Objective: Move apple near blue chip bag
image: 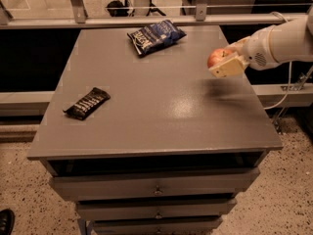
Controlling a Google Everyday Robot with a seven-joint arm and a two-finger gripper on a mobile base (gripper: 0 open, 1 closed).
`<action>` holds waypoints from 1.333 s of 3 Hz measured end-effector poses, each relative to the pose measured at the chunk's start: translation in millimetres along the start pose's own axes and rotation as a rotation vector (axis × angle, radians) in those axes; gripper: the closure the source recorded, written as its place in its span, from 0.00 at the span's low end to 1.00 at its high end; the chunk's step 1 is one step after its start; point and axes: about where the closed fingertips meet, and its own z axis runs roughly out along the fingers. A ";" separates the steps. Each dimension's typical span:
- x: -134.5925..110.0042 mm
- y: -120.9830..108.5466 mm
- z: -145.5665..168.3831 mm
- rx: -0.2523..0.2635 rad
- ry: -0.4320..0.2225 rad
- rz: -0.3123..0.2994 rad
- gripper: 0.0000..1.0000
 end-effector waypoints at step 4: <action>-44.2 -31.5 44.6 0.040 -0.143 0.044 1.00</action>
Offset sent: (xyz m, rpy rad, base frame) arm -0.0054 0.0025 0.0134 0.0520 -0.0189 -0.0180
